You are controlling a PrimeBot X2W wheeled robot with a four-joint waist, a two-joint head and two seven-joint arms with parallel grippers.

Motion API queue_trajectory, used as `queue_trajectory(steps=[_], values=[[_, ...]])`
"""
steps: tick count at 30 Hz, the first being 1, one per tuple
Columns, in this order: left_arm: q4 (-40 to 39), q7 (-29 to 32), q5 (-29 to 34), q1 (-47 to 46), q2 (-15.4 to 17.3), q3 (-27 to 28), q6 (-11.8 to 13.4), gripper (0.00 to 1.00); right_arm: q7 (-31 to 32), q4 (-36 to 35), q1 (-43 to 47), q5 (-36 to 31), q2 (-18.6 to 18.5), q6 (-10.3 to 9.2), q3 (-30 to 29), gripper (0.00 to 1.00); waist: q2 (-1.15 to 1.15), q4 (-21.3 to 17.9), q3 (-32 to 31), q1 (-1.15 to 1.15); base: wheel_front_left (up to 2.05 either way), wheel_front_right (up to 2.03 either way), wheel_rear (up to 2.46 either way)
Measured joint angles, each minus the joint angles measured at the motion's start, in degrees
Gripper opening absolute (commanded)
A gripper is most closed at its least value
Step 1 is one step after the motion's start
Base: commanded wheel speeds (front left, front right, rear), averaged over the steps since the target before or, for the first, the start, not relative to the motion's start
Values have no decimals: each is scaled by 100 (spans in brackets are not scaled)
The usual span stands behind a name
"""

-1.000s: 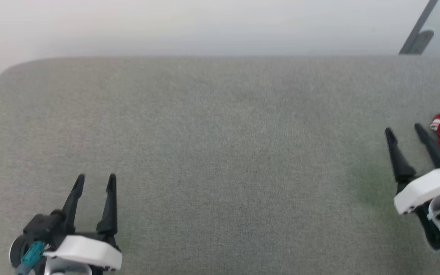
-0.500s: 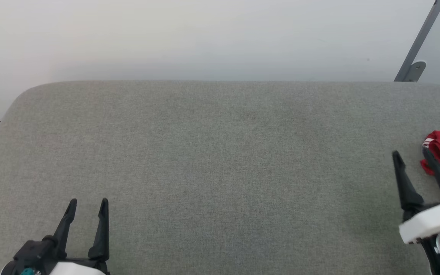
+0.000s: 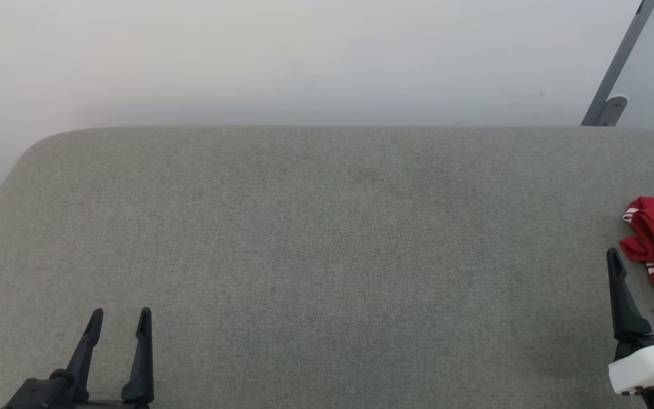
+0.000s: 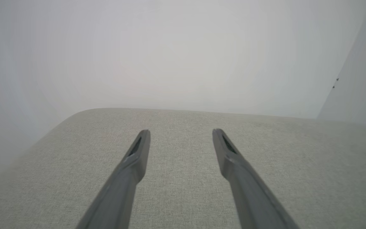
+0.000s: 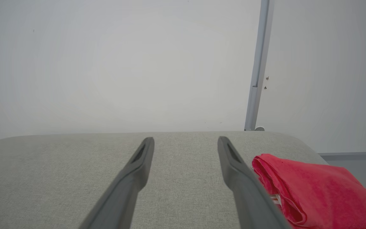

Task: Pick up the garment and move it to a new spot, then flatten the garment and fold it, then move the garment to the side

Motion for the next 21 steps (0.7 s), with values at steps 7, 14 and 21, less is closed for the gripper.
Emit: queue_trajectory(steps=[7,14,21], values=[[-19,0,26,9,-22,-30,0,100,122,-205,56,-42,103,0,-67,100,0,19,12,0,0,0,0],[-42,-1,112,-7,-55,-41,0,100,141,-263,57,-43,170,0,-81,100,0,34,26,0,0,0,0],[-41,-1,113,-30,-58,-35,0,100,133,-249,57,-41,216,0,-58,100,0,31,37,0,0,0,0]])
